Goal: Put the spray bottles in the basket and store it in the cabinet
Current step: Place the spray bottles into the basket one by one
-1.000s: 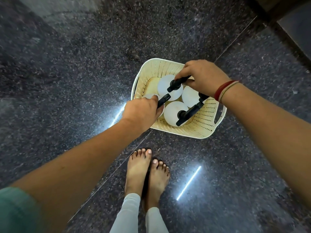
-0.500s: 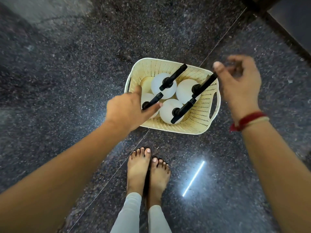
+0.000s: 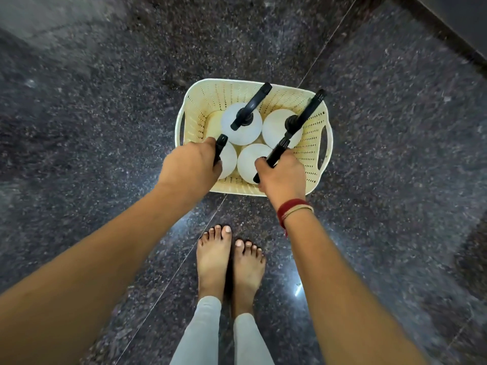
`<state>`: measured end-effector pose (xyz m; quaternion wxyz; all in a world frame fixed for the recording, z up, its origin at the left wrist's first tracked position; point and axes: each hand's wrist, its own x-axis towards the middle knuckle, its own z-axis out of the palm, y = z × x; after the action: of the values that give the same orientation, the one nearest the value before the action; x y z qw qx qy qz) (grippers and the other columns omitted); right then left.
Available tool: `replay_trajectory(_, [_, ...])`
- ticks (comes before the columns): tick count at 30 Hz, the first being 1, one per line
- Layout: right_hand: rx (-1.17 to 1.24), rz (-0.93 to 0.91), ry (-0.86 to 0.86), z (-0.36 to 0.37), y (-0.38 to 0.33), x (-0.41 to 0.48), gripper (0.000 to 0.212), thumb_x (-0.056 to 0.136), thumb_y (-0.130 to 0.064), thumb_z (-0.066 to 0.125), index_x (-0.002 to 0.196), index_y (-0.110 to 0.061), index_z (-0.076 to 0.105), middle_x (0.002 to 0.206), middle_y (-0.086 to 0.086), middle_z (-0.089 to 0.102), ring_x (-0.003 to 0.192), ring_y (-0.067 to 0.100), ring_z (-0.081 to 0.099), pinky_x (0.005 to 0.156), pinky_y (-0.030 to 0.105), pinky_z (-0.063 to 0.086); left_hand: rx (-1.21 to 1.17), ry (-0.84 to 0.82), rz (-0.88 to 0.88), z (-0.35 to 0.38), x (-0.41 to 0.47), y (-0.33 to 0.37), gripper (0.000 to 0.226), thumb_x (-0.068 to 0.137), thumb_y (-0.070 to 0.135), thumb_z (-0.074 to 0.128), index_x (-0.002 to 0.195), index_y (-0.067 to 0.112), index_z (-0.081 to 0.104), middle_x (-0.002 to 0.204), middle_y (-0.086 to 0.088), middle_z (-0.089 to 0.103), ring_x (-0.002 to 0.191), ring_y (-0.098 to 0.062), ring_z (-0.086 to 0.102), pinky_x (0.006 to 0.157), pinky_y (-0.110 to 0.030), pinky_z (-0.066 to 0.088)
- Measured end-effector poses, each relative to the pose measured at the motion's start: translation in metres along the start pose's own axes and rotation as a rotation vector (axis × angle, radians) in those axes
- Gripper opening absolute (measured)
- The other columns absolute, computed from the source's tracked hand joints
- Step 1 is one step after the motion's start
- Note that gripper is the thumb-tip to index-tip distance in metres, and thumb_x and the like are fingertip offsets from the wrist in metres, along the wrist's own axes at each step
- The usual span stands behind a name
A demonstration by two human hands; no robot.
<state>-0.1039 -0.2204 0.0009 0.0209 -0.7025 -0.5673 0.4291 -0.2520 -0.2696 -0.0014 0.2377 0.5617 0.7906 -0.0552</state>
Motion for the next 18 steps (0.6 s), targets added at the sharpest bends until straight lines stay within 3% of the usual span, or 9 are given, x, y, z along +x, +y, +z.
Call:
replay_trajectory(4, [0.07,0.036,0.02,-0.002,0.004,-0.002,0.026,0.077,-0.025,0.06,0.09,-0.003,0.055,0.085,0.017,0.07,0.078,0.037,0.067,0.075,0.046,0.056,0.027,-0.027,0.052,-0.001,0.0,-0.005,0.024,0.092,0.029,0.049,0.099,0.005,0.051,0.052,0.001,0.03,0.051,-0.027,0.038,0.043,-0.028,0.028])
replay_trajectory(7, [0.077,0.026,0.045,0.002,0.007,-0.006,0.027,0.079,-0.024,0.06,0.095,-0.003,0.056,0.088,0.018,0.07,0.077,0.038,0.068,0.074,0.047,0.056,0.033,-0.083,0.079,0.001,0.001,-0.003,0.024,0.092,0.029,0.048,0.098,0.006,0.048,0.062,-0.007,0.048,0.056,-0.028,0.043,0.048,-0.032,0.035])
replay_trajectory(10, [0.106,0.043,0.067,0.003,0.005,-0.005,0.022,0.081,-0.026,0.063,0.092,-0.008,0.055,0.088,0.01,0.069,0.08,0.033,0.068,0.077,0.04,0.055,0.05,-0.14,0.09,-0.002,0.004,0.002,0.03,0.092,0.038,0.049,0.098,0.009,0.047,0.074,-0.01,0.058,0.061,-0.027,0.044,0.051,-0.032,0.036])
replay_trajectory(12, [0.073,0.079,0.036,0.0,0.004,-0.002,0.032,0.08,-0.043,0.066,0.09,-0.016,0.053,0.087,0.002,0.065,0.085,0.026,0.066,0.076,0.028,0.049,0.13,-0.15,0.079,-0.009,0.005,0.004,0.053,0.085,0.065,0.044,0.096,0.013,0.047,0.065,-0.004,0.049,0.06,-0.025,0.044,0.046,-0.028,0.034])
replay_trajectory(15, [-0.047,0.163,0.009,-0.017,0.004,0.0,0.069,0.071,-0.078,0.049,0.106,-0.02,0.056,0.095,-0.004,0.06,0.092,0.02,0.06,0.07,0.027,0.039,0.222,-0.023,0.05,-0.03,0.007,0.006,0.088,0.07,0.09,0.018,0.101,0.016,0.054,0.053,-0.001,0.036,0.055,-0.021,0.048,0.043,-0.02,0.033])
replay_trajectory(18, [-0.061,0.116,0.206,-0.043,0.004,0.013,0.079,0.073,-0.079,0.047,0.12,-0.016,0.054,0.107,0.005,0.064,0.101,0.024,0.059,0.07,0.025,0.035,0.087,0.15,0.004,-0.049,0.03,0.014,0.084,0.078,0.083,0.022,0.104,0.011,0.057,0.066,-0.009,0.06,0.064,-0.031,0.061,0.048,-0.029,0.04])
